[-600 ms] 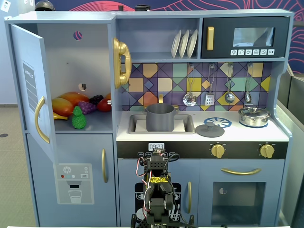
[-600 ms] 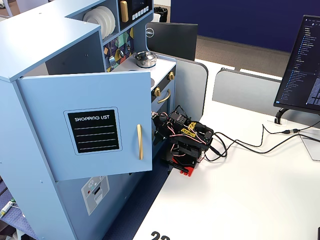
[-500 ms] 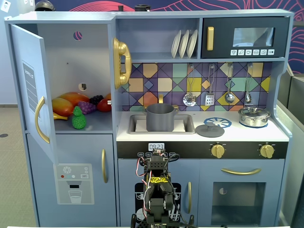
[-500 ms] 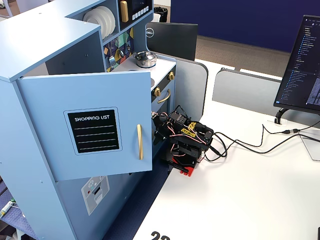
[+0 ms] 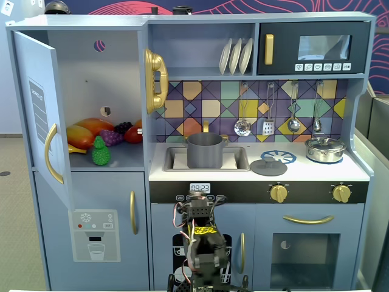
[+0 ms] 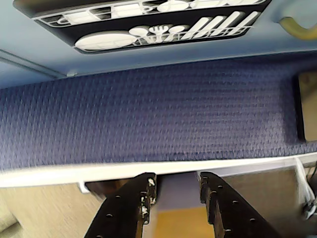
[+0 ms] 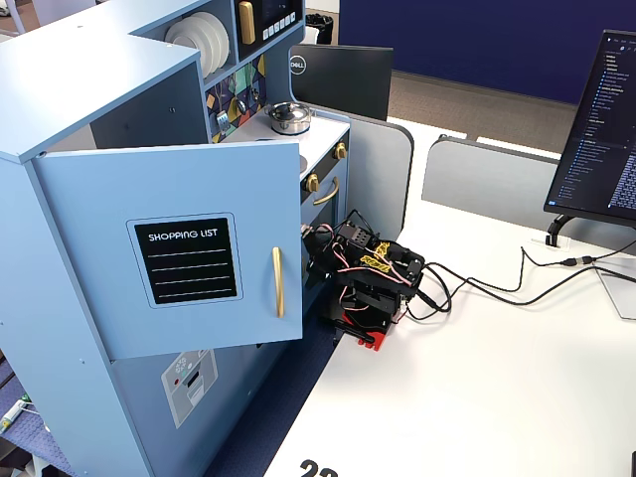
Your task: Pick up the green pineapple from the left cabinet and place it in the gray recipient
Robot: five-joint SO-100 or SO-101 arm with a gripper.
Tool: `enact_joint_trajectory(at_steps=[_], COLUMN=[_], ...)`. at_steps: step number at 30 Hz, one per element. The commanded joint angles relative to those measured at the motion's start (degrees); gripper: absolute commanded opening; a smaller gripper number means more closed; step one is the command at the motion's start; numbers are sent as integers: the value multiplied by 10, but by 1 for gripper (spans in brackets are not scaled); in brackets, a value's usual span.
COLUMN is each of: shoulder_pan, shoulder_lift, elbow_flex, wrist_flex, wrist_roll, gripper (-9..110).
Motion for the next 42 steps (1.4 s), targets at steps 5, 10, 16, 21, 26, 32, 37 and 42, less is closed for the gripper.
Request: enact_joint_trajectory(at_steps=[5, 10, 16, 21, 26, 32, 37, 42], shoulder_pan=[-385, -423, -439, -400, -359, -349, -350, -345], shoulder_lift=[-54, -142, -203, -258, -332, -420, -470, -513], elbow_flex=[-186, -247, -280, -282, -317, -376, -406, -434], wrist_flex=[-446, -634, -715, -757, -800, -857, -883, -898], wrist_roll=[9, -72, -112, -57, -27, -32, -39, -44], gripper=[0, 2, 13, 26, 38, 40, 42, 44])
